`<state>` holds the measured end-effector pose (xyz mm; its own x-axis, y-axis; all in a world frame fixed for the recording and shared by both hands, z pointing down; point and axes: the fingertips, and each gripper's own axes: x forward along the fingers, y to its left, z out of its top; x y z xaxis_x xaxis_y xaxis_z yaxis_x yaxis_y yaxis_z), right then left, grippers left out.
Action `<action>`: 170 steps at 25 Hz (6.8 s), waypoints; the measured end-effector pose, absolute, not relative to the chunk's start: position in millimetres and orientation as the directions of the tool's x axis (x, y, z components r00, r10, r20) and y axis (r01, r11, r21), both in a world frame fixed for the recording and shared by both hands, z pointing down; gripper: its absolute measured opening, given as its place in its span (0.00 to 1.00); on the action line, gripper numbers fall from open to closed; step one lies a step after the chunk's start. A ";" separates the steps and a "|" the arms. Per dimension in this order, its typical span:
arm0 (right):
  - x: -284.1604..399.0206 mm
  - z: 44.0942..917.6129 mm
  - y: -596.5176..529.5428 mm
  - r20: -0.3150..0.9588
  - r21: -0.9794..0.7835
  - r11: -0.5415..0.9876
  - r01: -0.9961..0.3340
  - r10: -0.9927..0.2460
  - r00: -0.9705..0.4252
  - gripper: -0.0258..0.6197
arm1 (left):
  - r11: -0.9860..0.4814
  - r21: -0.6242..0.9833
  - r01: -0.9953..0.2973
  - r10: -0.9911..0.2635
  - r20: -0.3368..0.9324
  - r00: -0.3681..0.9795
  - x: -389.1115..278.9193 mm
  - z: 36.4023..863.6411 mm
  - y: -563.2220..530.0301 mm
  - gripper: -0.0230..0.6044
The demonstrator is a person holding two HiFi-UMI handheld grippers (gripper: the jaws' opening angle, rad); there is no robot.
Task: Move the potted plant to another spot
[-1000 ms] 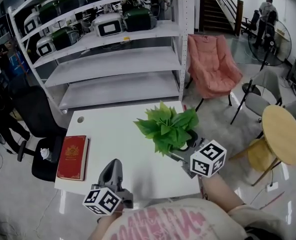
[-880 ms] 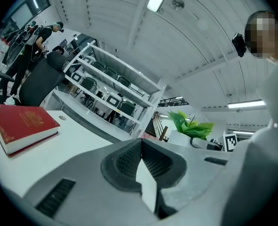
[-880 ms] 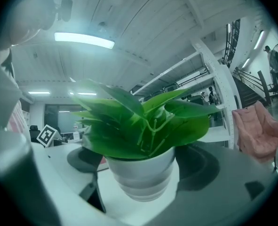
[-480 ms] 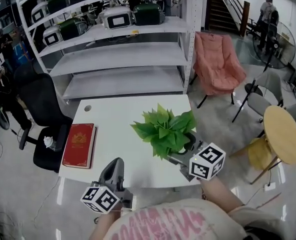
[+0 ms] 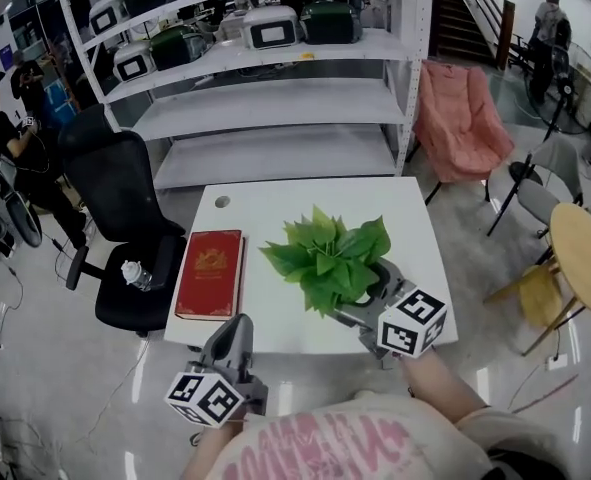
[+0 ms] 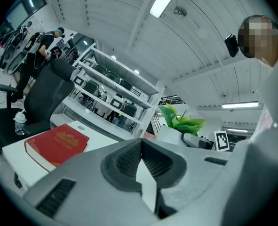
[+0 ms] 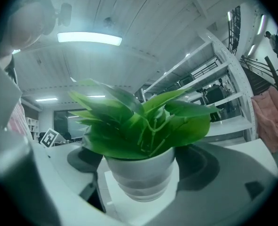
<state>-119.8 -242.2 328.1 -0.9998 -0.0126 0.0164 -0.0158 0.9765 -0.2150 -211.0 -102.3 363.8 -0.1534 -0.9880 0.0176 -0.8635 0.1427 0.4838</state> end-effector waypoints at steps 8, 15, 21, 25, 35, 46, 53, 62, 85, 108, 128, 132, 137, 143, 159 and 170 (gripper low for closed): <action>-152.4 317.8 -201.0 0.007 -0.203 0.979 0.030 0.033 -0.999 0.81 | 0.154 0.488 -0.859 -0.984 -0.006 -0.180 -242.9 350.6 -65.6 0.04; -226.8 328.7 -128.7 -0.012 -0.202 0.978 0.057 0.056 -0.998 0.81 | 0.167 0.476 -0.863 -0.981 -0.012 -0.196 -316.3 358.4 7.2 0.04; -264.5 341.4 -90.3 0.007 -0.209 0.973 0.101 0.105 -0.994 0.81 | 0.214 0.489 -0.845 -0.967 -0.019 -0.256 -351.0 366.9 50.8 0.04; -283.6 349.8 -67.7 0.025 -0.216 0.967 0.137 0.146 -0.989 0.81 | 0.244 0.503 -0.829 -0.957 -0.011 -0.289 -359.7 375.0 75.1 0.04; -336.4 393.2 -30.3 0.100 -0.262 0.932 0.250 0.283 -0.954 0.81 | 0.354 0.551 -0.756 -0.917 0.047 -0.395 -381.7 413.3 114.5 0.04; -397.9 452.5 26.2 0.224 -0.286 0.908 0.307 0.375 -0.900 0.81 | 0.415 0.602 -0.682 -0.890 0.112 -0.442 -411.0 448.6 155.2 0.04; -411.8 478.5 23.3 0.278 -0.266 0.900 0.346 0.415 -0.866 0.81 | 0.438 0.637 -0.635 -0.882 0.170 -0.439 -413.2 478.0 132.7 0.04; -418.5 497.1 21.4 0.318 -0.227 0.898 0.378 0.435 -0.842 0.81 | 0.448 0.664 -0.598 -0.882 0.222 -0.415 -408.1 501.5 112.6 0.04; -418.9 510.6 20.5 0.320 -0.224 0.904 0.364 0.421 -0.849 0.81 | 0.463 0.671 -0.579 -0.880 0.266 -0.394 -395.9 511.1 117.6 0.04; -422.2 516.9 22.6 0.313 -0.222 0.900 0.376 0.431 -0.846 0.81 | 0.488 0.697 -0.526 -0.865 0.305 -0.398 -394.8 527.4 124.4 0.04; -415.2 520.5 22.2 0.318 -0.207 0.895 0.395 0.444 -0.838 0.81 | 0.477 0.713 -0.514 -0.872 0.311 -0.378 -385.6 533.1 117.5 0.04; -410.8 523.9 18.0 0.330 -0.201 0.900 0.387 0.434 -0.838 0.81 | 0.477 0.714 -0.512 -0.872 0.311 -0.378 -381.7 533.9 114.0 0.04; -413.7 524.5 18.0 0.334 -0.204 0.905 0.372 0.422 -0.843 0.81 | 0.477 0.713 -0.514 -0.871 0.308 -0.383 -388.2 533.1 115.8 0.04; -413.7 524.9 17.6 0.339 -0.199 0.908 0.369 0.417 -0.843 0.81 | 0.466 0.713 -0.523 -0.878 0.300 -0.374 -389.6 530.6 113.1 0.04; -397.9 536.7 5.0 0.429 -0.191 0.941 0.278 0.335 -0.839 0.81 | 0.417 0.719 -0.556 -0.900 0.245 -0.359 -380.1 510.4 113.7 0.04; -351.3 511.8 -6.2 0.393 -0.196 0.968 0.155 0.222 -0.892 0.80 | 0.352 0.716 -0.603 -0.927 0.177 -0.330 -357.3 485.8 109.0 0.04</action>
